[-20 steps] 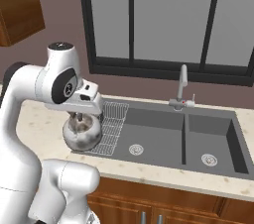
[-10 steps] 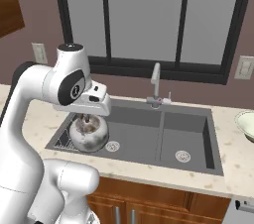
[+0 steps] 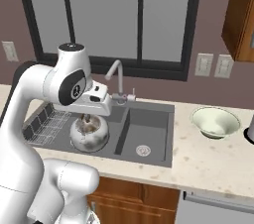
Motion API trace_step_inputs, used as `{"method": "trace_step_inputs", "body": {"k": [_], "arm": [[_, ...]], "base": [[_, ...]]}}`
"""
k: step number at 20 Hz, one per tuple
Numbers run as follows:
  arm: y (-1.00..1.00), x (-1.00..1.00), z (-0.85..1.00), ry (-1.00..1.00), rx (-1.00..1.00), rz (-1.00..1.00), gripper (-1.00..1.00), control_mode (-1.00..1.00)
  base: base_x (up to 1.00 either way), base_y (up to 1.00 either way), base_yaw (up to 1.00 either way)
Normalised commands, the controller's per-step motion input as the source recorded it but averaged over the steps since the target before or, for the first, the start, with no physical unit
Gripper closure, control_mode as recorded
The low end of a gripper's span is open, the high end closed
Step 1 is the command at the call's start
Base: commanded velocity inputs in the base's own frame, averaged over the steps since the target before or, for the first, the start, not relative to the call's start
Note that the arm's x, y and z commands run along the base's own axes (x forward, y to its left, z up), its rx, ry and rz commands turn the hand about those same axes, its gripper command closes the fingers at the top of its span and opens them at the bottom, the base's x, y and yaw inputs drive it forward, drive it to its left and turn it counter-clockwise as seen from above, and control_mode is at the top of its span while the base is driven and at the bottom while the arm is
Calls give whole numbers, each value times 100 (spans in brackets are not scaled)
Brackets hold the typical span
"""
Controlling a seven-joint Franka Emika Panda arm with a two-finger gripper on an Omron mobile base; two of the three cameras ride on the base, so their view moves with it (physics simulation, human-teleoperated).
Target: Place the bowl in the left basin and the kettle in the right basin of the sink.
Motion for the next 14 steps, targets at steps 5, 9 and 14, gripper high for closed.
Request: {"method": "trace_step_inputs", "body": {"k": [5,9,14], "arm": [[0,0,0,0,0,0,100,100],[0,0,0,0,0,0,100,100],[0,0,0,0,0,0,100,100]], "base": [[-1,-55,0],[0,-31,0],[5,-21,1]]}}
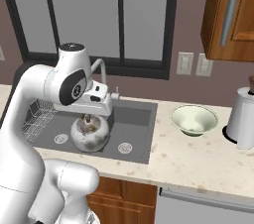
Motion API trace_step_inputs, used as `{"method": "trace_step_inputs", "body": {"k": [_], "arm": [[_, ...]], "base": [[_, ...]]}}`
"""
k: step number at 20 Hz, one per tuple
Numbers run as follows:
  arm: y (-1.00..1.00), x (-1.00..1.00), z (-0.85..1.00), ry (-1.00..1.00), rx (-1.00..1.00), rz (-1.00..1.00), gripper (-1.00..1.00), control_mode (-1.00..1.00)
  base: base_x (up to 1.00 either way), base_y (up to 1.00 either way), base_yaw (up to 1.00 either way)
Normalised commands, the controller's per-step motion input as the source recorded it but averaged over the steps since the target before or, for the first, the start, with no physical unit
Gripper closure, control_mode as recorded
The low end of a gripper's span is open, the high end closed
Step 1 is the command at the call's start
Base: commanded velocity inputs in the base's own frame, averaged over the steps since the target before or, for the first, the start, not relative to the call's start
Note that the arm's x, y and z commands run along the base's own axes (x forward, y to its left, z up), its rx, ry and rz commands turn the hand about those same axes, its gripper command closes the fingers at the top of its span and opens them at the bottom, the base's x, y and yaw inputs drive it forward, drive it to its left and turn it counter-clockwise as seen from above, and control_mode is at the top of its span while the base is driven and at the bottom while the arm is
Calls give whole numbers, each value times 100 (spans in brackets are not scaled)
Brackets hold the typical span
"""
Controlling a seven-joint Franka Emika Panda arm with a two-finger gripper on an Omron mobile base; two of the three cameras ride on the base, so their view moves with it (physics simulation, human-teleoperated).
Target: Place the bowl in the left basin and the kettle in the right basin of the sink.
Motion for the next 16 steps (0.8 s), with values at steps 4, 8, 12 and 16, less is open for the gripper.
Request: {"method": "trace_step_inputs", "body": {"k": [4,8,12,16], "arm": [[0,0,0,0,0,0,100,100],[0,0,0,0,0,0,100,100],[0,0,0,0,0,0,100,100],[0,0,0,0,0,0,100,100]], "base": [[17,-22,2],[9,-38,4],[7,-29,2],[4,-22,1]]}}
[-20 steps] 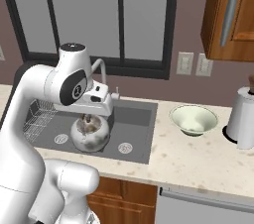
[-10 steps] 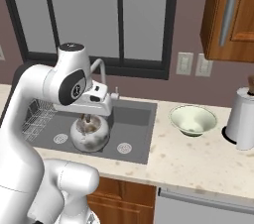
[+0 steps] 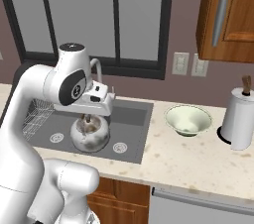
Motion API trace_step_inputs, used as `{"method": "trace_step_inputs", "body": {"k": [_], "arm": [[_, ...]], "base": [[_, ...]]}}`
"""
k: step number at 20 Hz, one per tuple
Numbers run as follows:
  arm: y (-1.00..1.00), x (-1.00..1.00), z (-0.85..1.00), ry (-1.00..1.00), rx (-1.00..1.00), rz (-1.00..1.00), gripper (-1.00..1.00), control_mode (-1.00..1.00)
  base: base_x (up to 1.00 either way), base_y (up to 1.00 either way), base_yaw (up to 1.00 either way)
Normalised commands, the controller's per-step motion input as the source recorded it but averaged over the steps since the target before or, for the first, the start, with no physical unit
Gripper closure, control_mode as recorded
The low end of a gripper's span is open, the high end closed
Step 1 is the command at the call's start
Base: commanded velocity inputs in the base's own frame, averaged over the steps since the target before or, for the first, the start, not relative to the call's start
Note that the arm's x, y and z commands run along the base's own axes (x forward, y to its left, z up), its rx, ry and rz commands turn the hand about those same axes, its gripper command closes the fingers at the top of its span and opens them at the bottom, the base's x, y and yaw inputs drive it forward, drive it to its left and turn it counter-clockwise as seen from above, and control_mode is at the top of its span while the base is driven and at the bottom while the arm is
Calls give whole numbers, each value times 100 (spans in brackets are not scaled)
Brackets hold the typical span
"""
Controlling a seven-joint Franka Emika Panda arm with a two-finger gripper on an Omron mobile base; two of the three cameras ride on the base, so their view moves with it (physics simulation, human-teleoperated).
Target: Place the bowl in the left basin and the kettle in the right basin of the sink.
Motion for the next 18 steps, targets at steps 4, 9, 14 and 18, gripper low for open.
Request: {"method": "trace_step_inputs", "body": {"k": [4,9,14,18], "arm": [[0,0,0,0,0,0,100,100],[0,44,-7,0,0,0,100,-100],[0,66,-17,0,0,0,100,-100],[0,67,-28,0,0,0,100,-100]], "base": [[17,0,0],[0,0,0],[0,0,0],[0,0,0]]}}
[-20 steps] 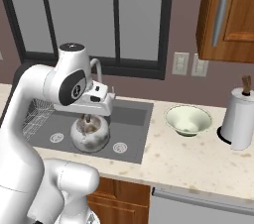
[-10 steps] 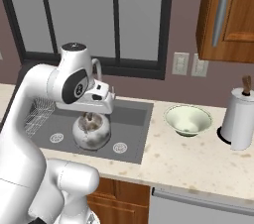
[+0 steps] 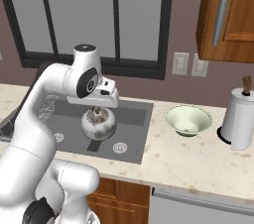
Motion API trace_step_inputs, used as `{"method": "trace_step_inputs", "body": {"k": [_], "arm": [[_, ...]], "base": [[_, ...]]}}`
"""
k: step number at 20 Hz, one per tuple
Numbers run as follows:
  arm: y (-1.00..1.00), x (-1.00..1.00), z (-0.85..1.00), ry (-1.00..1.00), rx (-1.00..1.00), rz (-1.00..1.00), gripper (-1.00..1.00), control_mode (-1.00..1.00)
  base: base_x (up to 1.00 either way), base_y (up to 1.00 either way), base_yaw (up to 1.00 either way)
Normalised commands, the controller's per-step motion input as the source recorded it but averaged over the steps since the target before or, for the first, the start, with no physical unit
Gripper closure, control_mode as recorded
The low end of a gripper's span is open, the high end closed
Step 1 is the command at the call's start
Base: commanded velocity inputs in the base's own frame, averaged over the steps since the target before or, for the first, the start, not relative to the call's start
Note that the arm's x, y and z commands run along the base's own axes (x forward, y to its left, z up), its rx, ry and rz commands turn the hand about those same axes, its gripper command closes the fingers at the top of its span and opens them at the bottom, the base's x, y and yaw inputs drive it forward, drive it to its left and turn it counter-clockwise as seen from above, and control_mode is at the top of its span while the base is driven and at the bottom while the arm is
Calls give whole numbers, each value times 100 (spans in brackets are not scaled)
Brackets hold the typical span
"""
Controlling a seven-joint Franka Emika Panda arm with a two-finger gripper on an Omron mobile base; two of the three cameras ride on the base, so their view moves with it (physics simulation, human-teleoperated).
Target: Place the bowl in the left basin and the kettle in the right basin of the sink.
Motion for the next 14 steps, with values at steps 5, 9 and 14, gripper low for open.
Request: {"method": "trace_step_inputs", "body": {"k": [5,9,14], "arm": [[-9,56,-33,0,0,0,100,-100],[-1,53,-37,0,0,0,100,-100],[-12,33,-37,0,0,0,100,-100]], "base": [[0,0,0],[0,0,0],[0,0,0]]}}
